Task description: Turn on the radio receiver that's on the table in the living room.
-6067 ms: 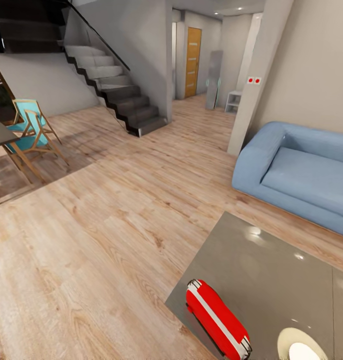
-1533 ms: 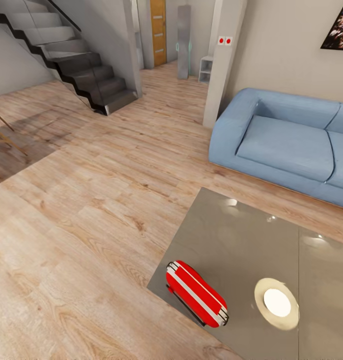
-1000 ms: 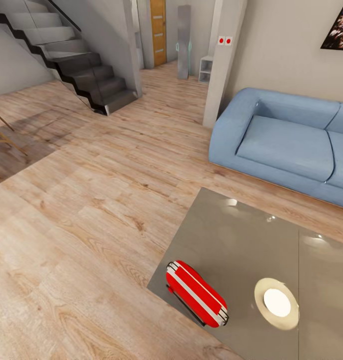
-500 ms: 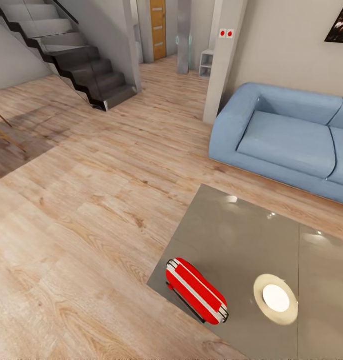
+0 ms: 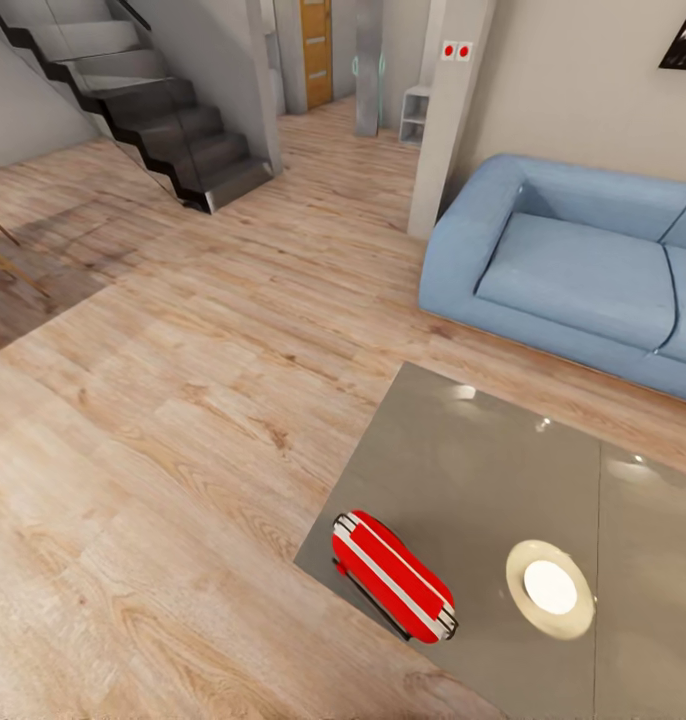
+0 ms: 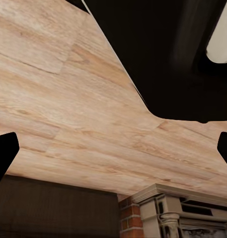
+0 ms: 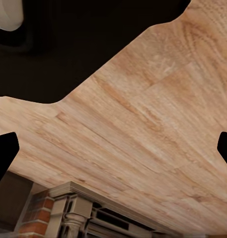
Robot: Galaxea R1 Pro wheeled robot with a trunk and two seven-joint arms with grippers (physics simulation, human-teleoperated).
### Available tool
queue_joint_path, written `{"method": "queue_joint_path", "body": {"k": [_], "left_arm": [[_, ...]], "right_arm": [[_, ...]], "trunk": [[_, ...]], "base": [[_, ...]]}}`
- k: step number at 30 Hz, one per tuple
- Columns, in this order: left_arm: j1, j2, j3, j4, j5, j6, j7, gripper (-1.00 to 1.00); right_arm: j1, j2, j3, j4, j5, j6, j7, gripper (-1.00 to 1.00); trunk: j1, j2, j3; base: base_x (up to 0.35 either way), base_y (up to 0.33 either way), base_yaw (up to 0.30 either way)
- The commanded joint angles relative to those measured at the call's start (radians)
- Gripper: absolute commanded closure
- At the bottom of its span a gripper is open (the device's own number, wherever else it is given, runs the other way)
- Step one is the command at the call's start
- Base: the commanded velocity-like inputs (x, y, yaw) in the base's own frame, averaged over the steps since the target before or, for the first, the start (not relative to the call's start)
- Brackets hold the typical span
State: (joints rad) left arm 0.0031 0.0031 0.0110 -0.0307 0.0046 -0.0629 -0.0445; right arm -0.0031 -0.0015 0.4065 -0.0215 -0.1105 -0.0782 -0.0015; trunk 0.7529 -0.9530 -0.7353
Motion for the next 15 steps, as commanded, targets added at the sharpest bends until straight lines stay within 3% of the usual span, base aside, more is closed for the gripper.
{"method": "queue_joint_path", "body": {"k": [1, 15], "left_arm": [[0.000, 0.000, 0.000, 0.000, 0.000, 0.000, 0.000, -1.00], [0.000, -0.001, 0.000, 0.000, 0.000, 0.000, 0.000, -1.00]], "right_arm": [[0.000, 0.000, 0.000, 0.000, 0.000, 0.000, 0.000, -1.00], [0.000, 0.000, 0.001, 0.000, 0.001, -0.001, 0.003, -1.00]], "trunk": [[0.000, 0.000, -0.002], [0.000, 0.000, -0.010]], "base": [[0.000, 0.000, 0.000], [0.000, 0.000, 0.000]]}}
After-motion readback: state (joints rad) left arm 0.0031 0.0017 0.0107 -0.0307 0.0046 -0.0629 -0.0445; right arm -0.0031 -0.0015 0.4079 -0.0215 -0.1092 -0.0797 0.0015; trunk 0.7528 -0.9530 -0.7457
